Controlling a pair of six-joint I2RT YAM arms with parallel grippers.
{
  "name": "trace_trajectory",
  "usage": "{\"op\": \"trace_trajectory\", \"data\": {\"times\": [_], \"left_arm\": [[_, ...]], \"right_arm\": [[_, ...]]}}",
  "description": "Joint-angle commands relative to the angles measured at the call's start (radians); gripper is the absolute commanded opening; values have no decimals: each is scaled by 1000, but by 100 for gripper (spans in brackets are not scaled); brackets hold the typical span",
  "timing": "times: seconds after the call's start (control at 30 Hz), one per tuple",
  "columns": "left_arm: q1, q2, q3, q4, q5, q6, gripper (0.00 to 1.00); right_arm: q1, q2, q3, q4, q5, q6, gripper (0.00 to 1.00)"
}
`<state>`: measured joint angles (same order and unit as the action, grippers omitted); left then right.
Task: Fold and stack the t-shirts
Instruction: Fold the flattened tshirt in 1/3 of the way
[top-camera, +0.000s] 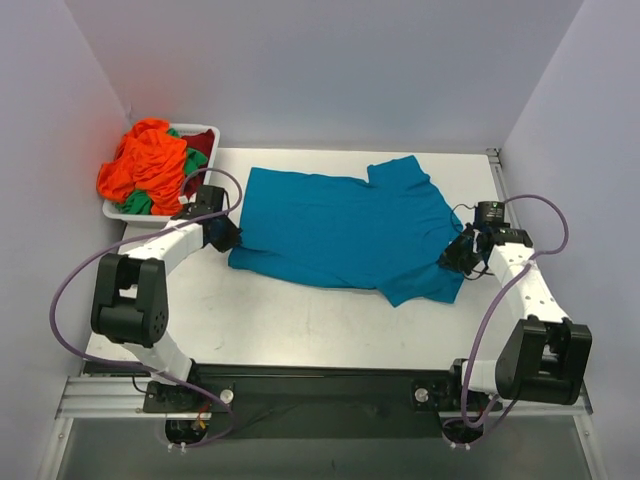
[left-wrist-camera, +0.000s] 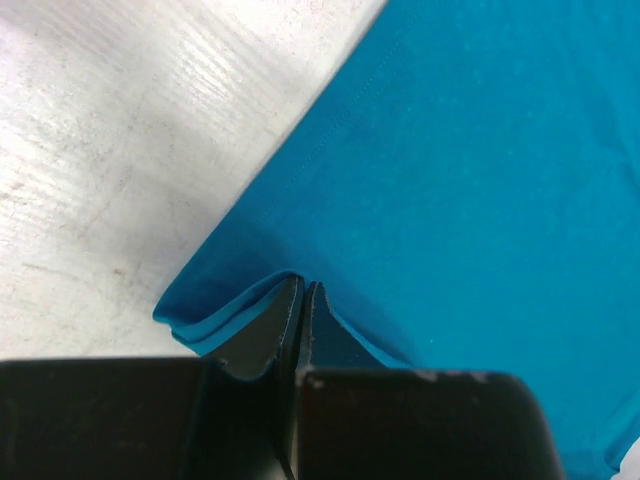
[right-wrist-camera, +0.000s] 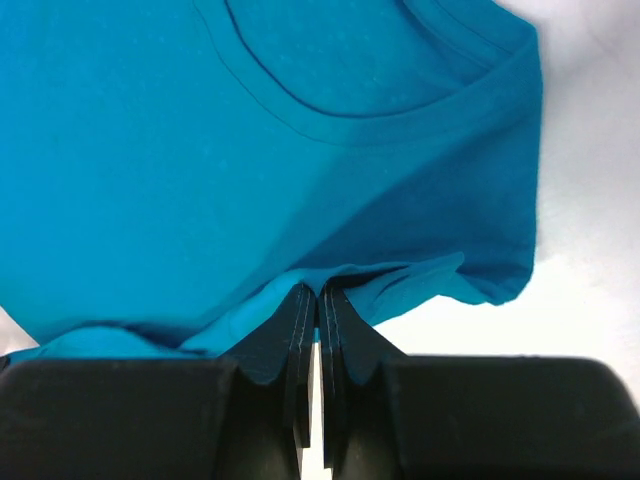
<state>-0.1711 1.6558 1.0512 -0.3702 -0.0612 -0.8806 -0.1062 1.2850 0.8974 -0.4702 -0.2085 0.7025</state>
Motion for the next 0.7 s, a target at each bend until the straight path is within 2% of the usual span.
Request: {"op": "trace_trajectory", "data": {"times": [0.0, 0.67], "left_arm": [[2, 27, 66, -10, -3, -15, 0], [44, 101, 168, 22, 46, -1, 0]], "right_arm": [[-10, 43, 66, -1, -20, -20, 0], [-69, 169, 173, 1, -75, -41, 0]]}}
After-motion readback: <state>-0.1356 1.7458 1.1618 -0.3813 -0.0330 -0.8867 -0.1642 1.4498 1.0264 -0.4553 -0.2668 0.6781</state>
